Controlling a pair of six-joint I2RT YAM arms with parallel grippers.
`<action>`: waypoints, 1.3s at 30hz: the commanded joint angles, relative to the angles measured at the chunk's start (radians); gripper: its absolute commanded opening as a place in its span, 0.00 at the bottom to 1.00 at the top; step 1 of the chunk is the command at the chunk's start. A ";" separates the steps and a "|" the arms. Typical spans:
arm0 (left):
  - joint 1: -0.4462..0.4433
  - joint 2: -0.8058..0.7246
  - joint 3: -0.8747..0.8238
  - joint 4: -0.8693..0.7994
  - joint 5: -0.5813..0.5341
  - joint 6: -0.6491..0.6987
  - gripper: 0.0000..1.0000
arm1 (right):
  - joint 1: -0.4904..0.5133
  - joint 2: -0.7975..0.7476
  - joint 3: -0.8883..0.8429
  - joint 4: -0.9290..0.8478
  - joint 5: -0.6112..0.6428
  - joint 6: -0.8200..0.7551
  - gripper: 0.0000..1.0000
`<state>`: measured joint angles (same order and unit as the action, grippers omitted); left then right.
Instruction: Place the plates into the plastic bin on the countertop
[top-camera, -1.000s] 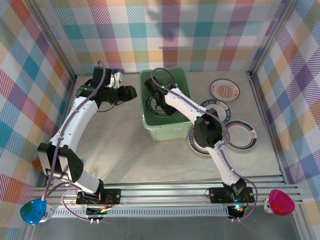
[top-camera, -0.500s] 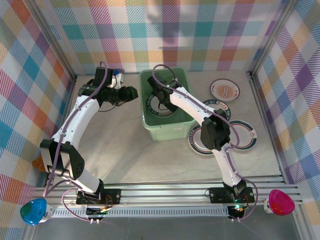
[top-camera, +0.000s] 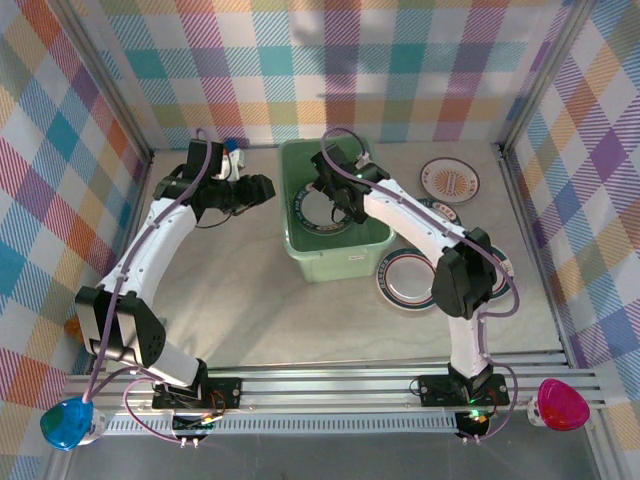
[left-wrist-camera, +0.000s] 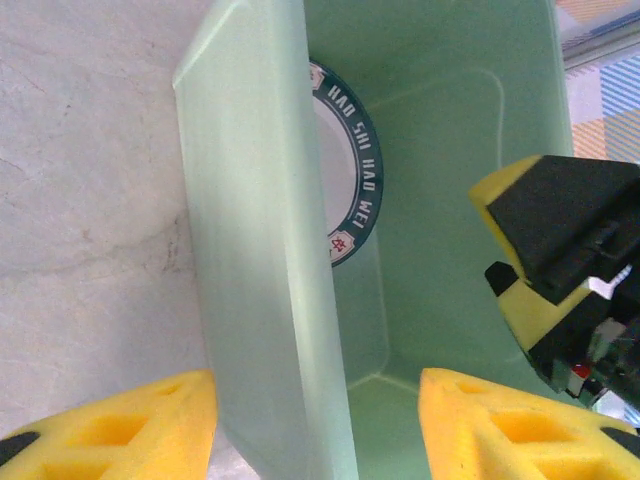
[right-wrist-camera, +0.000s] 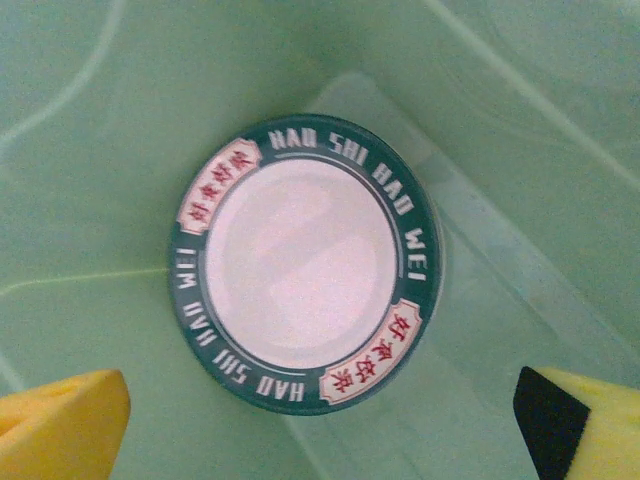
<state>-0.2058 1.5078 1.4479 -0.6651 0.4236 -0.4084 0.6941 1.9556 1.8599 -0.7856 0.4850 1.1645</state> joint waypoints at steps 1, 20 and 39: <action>0.006 -0.049 -0.008 0.022 0.020 -0.022 0.55 | -0.004 -0.109 -0.054 0.084 -0.010 -0.098 0.99; -0.136 -0.191 -0.145 -0.020 -0.149 -0.065 0.56 | -0.225 -0.922 -0.668 0.056 -0.222 -0.395 0.97; -0.234 -0.274 -0.199 -0.024 -0.272 -0.070 0.56 | -0.731 -1.072 -1.248 0.099 -0.624 -0.419 0.81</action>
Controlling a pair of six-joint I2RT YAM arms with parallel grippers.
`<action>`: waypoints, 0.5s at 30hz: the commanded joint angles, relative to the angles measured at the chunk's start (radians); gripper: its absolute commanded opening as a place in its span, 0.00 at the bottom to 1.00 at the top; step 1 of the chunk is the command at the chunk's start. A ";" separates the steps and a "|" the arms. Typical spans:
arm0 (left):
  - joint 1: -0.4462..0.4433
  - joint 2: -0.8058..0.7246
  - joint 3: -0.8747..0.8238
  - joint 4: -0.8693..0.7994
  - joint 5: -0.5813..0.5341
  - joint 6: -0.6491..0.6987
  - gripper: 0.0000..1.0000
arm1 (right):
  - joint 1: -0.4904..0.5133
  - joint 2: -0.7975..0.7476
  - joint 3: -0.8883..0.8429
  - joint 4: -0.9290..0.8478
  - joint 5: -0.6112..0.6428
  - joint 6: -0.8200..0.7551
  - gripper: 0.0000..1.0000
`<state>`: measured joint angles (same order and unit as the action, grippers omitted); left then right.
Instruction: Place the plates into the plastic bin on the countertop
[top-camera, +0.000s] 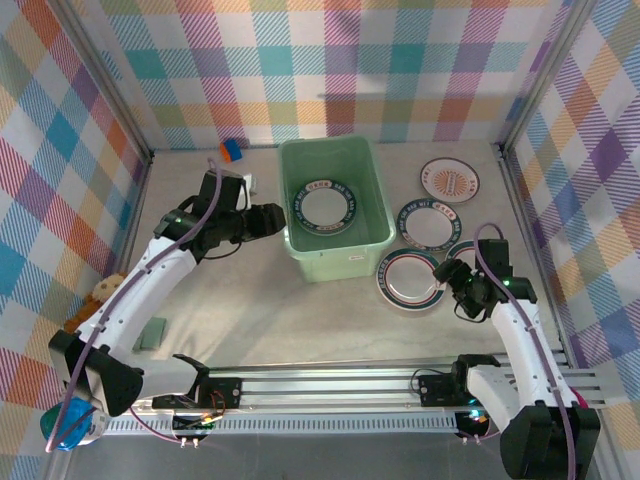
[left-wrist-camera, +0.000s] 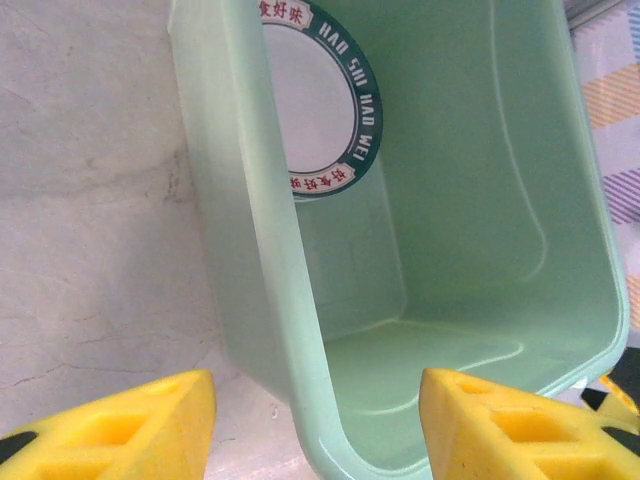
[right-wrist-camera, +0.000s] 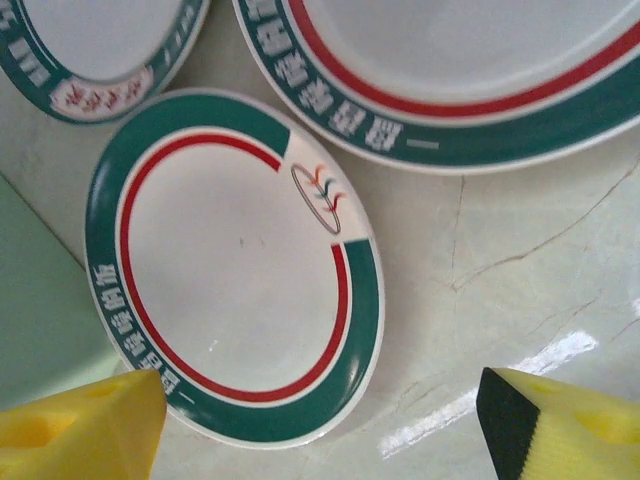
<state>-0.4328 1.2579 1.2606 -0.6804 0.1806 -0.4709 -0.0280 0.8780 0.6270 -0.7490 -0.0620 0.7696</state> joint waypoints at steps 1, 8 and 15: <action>-0.006 -0.026 -0.014 -0.007 -0.031 -0.008 0.56 | -0.009 0.013 -0.025 0.075 -0.085 -0.031 0.81; -0.007 -0.005 -0.017 0.014 -0.029 -0.010 0.56 | -0.010 0.087 -0.082 0.189 -0.128 -0.027 0.77; -0.007 0.020 -0.030 0.033 -0.031 -0.011 0.56 | -0.009 0.170 -0.084 0.239 -0.134 -0.047 0.75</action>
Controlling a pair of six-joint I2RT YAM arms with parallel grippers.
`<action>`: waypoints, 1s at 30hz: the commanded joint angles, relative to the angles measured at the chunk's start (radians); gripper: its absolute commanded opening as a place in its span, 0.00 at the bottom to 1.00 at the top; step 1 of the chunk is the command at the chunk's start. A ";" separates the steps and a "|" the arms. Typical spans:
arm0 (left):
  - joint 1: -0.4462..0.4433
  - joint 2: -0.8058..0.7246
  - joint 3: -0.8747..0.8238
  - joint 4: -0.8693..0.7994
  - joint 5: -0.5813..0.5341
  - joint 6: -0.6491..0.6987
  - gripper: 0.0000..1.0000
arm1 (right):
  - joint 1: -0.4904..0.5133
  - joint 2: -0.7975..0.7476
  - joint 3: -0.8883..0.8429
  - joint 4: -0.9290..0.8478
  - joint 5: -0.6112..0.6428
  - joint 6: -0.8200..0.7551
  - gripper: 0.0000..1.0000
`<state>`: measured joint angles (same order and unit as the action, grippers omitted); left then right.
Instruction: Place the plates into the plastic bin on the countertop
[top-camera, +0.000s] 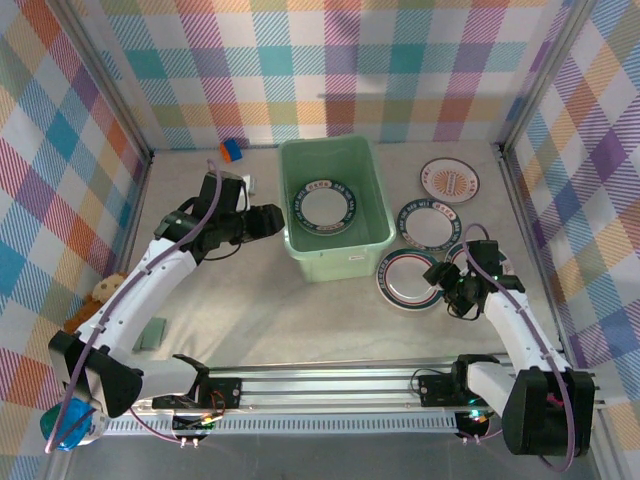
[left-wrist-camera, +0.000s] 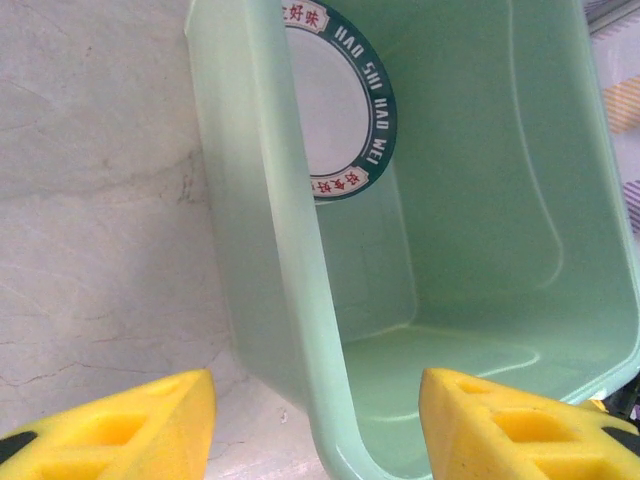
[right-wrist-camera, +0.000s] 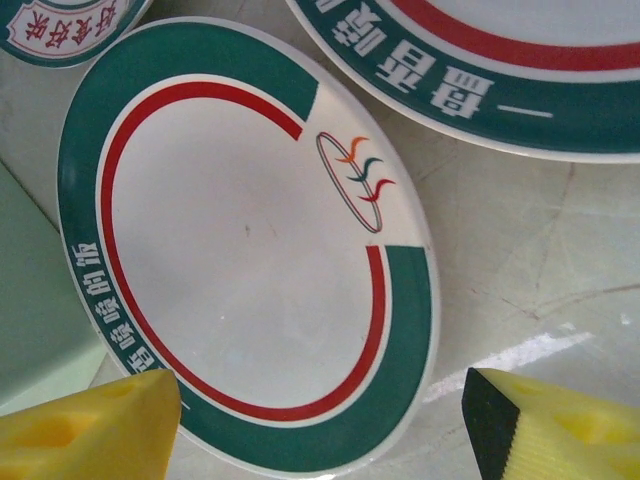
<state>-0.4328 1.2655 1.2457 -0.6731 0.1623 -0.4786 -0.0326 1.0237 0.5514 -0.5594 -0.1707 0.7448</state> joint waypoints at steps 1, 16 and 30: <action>-0.007 0.015 -0.017 0.029 -0.014 -0.006 0.56 | -0.005 0.042 -0.006 0.051 -0.023 -0.025 0.75; -0.007 0.033 -0.002 0.042 -0.006 -0.011 0.56 | -0.005 0.111 -0.039 0.143 -0.005 -0.004 0.65; -0.011 0.028 -0.007 0.049 -0.009 -0.025 0.56 | -0.005 0.194 -0.055 0.205 -0.006 -0.022 0.53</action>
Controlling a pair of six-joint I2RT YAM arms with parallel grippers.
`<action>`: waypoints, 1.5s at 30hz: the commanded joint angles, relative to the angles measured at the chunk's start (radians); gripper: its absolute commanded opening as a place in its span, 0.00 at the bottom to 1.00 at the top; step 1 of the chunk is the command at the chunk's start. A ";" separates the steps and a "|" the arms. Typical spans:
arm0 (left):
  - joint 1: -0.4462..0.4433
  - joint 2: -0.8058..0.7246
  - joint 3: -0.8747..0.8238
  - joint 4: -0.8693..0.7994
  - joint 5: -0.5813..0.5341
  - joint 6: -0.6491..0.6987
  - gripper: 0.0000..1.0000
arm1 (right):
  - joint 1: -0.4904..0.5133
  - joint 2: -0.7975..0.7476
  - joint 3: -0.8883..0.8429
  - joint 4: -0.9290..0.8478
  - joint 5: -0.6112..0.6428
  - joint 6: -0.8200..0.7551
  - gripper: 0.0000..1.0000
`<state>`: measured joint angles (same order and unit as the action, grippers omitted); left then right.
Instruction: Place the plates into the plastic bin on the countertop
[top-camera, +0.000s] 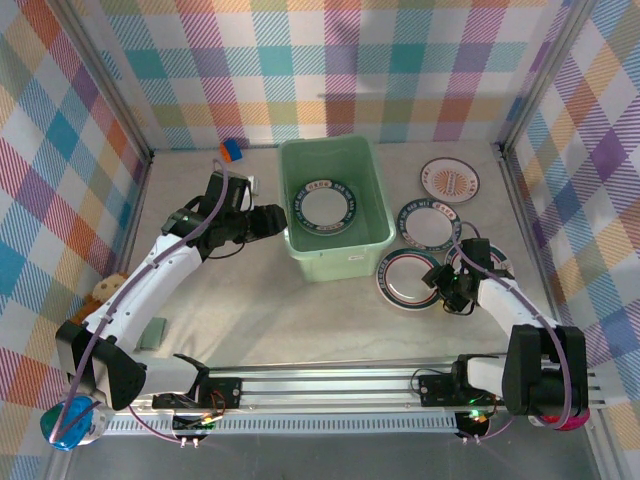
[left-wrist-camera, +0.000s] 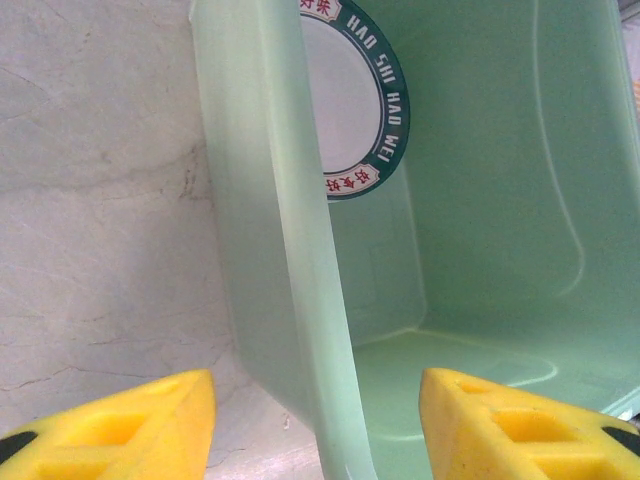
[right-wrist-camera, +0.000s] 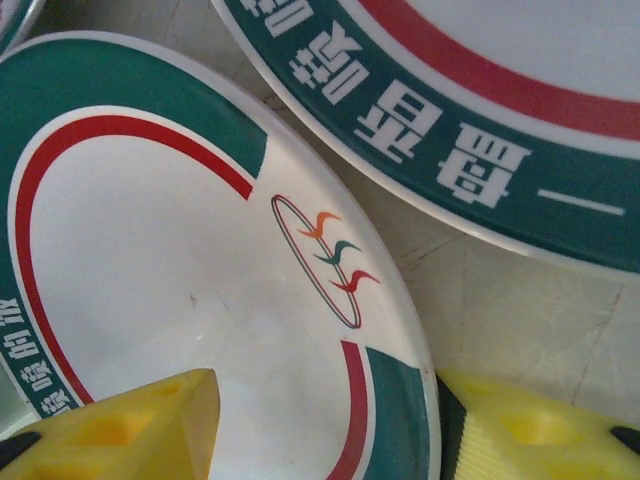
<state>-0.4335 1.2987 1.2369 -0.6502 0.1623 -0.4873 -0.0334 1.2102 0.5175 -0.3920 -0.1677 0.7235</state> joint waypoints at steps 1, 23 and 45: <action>-0.011 -0.006 0.002 0.026 -0.009 -0.016 0.56 | -0.005 0.006 -0.026 0.040 -0.005 -0.002 0.53; -0.016 -0.044 -0.036 0.032 -0.021 -0.022 0.56 | -0.004 -0.066 -0.080 0.024 0.061 0.004 0.12; -0.016 -0.090 -0.044 0.027 -0.001 -0.010 0.56 | -0.005 -0.486 0.050 -0.246 0.140 0.097 0.00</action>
<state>-0.4381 1.2350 1.1969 -0.6247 0.1555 -0.5049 -0.0383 0.7650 0.4980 -0.5804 -0.0471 0.7792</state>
